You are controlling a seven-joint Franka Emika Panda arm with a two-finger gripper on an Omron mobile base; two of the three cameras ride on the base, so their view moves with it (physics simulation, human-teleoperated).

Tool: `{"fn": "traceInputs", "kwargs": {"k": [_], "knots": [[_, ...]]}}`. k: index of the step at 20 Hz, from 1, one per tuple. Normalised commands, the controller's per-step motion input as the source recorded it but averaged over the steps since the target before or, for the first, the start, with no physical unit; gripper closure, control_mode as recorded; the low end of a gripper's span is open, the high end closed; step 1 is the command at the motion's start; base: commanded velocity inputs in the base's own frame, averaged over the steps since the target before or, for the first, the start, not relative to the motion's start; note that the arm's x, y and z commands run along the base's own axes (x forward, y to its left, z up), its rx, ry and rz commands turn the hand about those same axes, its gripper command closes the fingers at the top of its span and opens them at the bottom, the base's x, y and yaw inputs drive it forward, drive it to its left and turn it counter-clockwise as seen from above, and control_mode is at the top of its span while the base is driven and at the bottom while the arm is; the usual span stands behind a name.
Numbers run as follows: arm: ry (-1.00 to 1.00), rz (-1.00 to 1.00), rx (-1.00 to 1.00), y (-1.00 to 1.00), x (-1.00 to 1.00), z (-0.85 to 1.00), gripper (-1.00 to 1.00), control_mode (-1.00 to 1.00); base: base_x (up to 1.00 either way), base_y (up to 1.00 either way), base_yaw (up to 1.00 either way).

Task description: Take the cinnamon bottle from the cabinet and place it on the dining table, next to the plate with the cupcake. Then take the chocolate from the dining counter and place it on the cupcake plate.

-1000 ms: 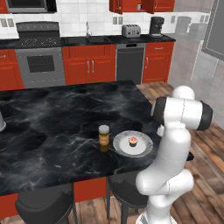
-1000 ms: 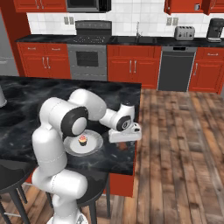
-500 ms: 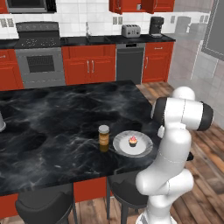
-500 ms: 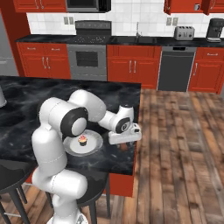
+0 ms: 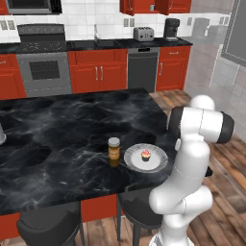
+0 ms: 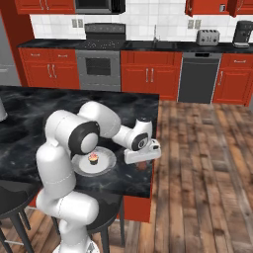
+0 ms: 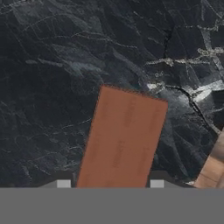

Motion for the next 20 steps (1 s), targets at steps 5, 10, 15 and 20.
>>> {"fn": "traceInputs", "kwargs": {"k": [5, 10, 15, 20], "knots": [[-0.05, 0.02, 0.00, 0.02, -0.24, 0.14, 1.00, -1.00, 0.00, 0.00, 0.00], [-0.06, 0.08, 0.00, 0.51, -0.28, 0.60, 1.00, -1.00, 0.00, 0.00, 0.00], [0.00, 0.15, 0.00, 0.92, -0.26, 0.34, 1.00, -1.00, 0.00, 0.00, 0.00], [0.02, 0.09, 0.00, 0.74, -0.07, 0.09, 1.00, -1.00, 0.00, 0.00, 0.00]]}}
